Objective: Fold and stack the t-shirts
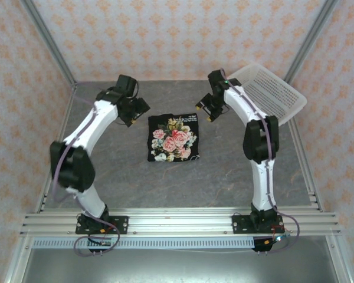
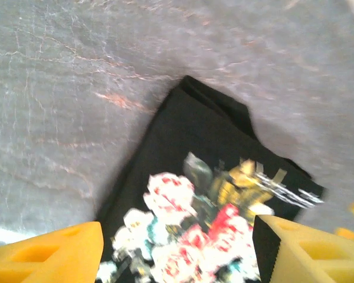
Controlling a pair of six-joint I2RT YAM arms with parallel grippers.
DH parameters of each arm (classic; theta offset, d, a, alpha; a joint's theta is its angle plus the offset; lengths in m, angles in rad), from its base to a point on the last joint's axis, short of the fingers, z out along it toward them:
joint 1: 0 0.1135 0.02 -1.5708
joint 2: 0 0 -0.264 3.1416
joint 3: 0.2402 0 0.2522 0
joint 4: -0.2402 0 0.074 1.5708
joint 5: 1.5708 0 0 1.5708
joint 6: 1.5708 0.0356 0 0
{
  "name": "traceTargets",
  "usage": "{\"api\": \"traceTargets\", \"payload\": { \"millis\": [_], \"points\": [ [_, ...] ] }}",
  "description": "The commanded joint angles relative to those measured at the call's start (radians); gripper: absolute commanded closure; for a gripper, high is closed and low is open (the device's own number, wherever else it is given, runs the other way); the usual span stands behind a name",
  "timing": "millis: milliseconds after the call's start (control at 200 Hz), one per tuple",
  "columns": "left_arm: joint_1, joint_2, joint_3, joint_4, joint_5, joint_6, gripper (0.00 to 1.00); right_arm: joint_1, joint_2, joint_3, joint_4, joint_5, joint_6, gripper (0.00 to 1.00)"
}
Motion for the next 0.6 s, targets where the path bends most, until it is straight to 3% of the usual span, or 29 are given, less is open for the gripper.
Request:
{"api": "traceTargets", "payload": {
  "millis": [0,130,305,595],
  "points": [
    [-0.091,-0.117,-0.134,0.034,0.009,-0.141,0.31,0.008,-0.221,-0.212,0.116,0.047,0.012,0.43],
    [-0.254,-0.252,-0.340,0.143,-0.018,-0.429,0.33,0.020,-0.437,-0.511,0.240,0.011,0.031,0.43],
    [-0.483,-0.326,-0.625,0.532,-0.199,-0.895,0.34,0.042,-0.701,-0.855,0.440,-0.071,0.079,0.39],
    [-0.600,-0.094,-0.674,0.829,-0.241,-1.145,0.33,0.041,-0.766,-0.953,0.424,-0.124,0.035,0.39]
  ]
}}
